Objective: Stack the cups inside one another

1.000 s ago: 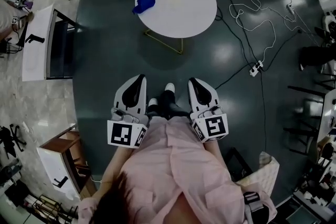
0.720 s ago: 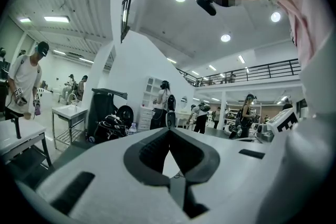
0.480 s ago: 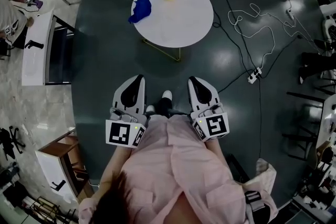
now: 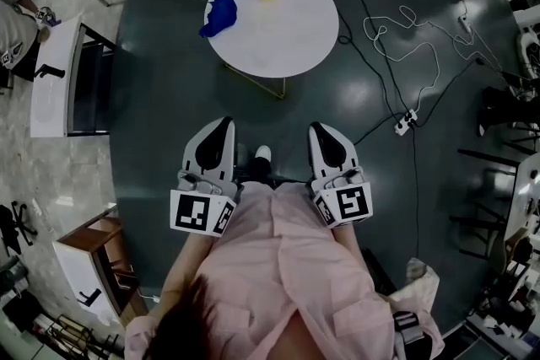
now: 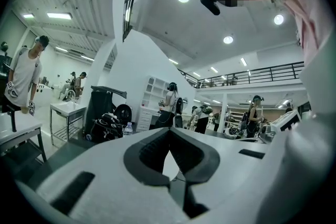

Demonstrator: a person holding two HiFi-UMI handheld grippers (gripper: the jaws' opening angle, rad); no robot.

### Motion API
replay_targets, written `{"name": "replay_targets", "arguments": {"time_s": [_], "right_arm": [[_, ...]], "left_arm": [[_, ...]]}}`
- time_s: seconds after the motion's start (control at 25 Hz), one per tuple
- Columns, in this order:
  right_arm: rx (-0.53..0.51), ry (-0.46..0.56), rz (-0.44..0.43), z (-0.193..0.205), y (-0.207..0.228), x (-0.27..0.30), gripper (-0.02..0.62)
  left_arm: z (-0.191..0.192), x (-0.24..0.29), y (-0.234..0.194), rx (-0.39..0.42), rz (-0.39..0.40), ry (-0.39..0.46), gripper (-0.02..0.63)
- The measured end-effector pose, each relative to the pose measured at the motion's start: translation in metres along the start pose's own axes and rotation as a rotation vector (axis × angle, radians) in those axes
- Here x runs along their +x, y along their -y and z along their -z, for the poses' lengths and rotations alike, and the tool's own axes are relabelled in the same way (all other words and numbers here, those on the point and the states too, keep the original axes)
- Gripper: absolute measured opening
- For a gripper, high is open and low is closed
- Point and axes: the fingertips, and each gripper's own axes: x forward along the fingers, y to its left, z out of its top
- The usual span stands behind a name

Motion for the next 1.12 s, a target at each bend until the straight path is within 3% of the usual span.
{"name": "replay_targets", "arguments": {"time_s": [0.56,1.12], "right_arm": [[0.009,-0.032,0.024,0.004,0.006,0.012,0.034],[0.043,-0.059,0.114,-0.016,0.019,0.086,0.034]], "left_arm": [[0.009,0.014,-0.010,-0.026,0.014,-0.049,0.015],[-0.006,0.083,-0.068,-0.056,0.100,-0.094,0.015]]}}
